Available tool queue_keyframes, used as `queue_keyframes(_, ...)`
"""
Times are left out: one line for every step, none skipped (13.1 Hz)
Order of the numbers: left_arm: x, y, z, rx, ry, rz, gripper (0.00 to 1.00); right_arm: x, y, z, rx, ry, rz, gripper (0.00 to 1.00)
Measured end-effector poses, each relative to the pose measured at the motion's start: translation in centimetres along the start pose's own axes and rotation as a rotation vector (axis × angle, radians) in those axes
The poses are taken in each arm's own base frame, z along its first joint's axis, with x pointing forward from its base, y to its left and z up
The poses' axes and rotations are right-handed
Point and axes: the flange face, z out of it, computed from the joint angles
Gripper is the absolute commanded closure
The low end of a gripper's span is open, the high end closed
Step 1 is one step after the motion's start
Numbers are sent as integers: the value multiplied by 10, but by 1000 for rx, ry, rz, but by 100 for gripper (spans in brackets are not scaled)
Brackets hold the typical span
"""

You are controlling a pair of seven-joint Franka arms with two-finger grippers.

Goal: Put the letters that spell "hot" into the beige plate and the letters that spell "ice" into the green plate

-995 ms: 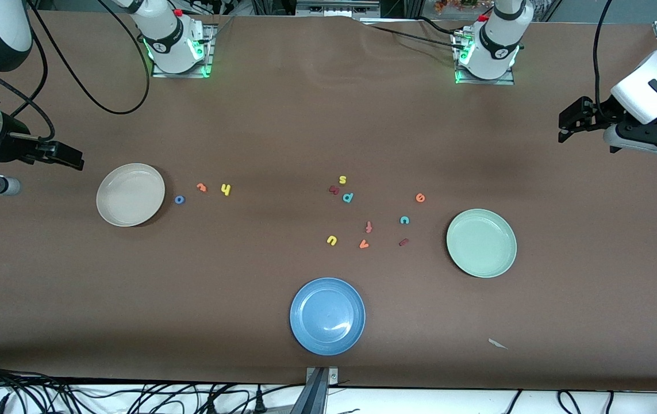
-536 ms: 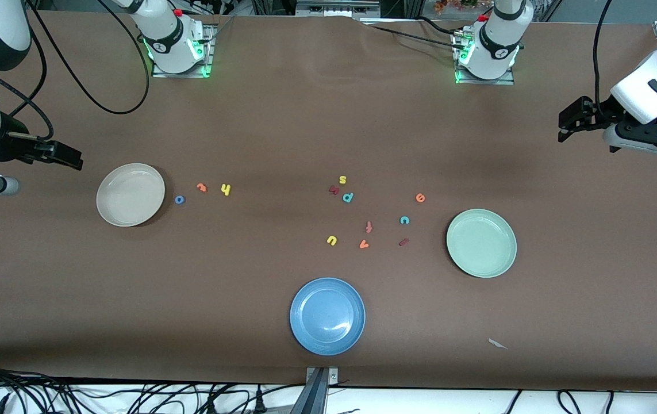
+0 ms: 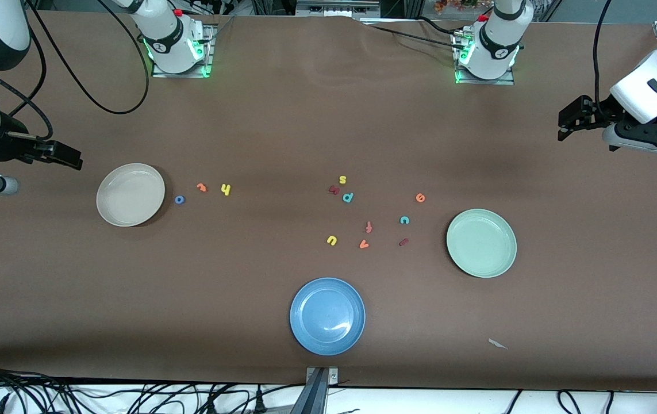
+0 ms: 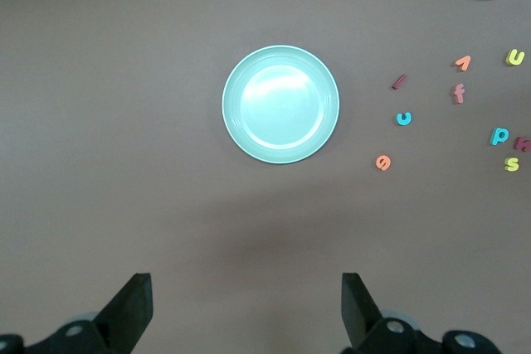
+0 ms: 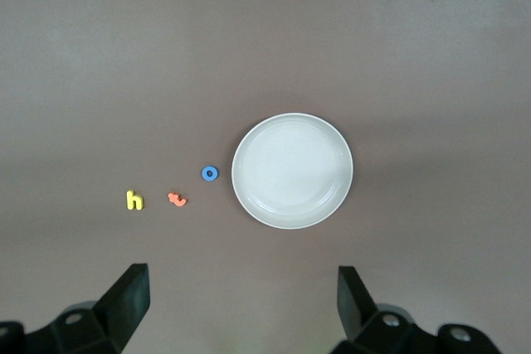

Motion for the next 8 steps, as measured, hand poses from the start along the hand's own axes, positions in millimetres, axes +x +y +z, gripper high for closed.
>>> queue_keyframes(0,0,0,0,0,0,0,0,0,1,0,-1,0,0)
queue_keyframes(0,0,0,0,0,0,0,0,0,1,0,-2,-1,0)
queue_keyframes(0,0,0,0,0,0,0,0,0,1,0,-2,-1,0)
queue_keyframes(0,0,0,0,0,0,0,0,0,1,0,-2,-1,0)
queue_keyframes(0,0,0,0,0,0,0,0,-1,1,0,-2,-2,0)
queue_keyframes(0,0,0,0,0,0,0,0,-3,1,0,-2,-5,0)
queue_keyframes(0,0,0,0,0,0,0,-1,-5,1,0,-2,-9,0)
queue_keyframes(0,0,0,0,0,0,0,-1,-6,1,0,-2,-11,0)
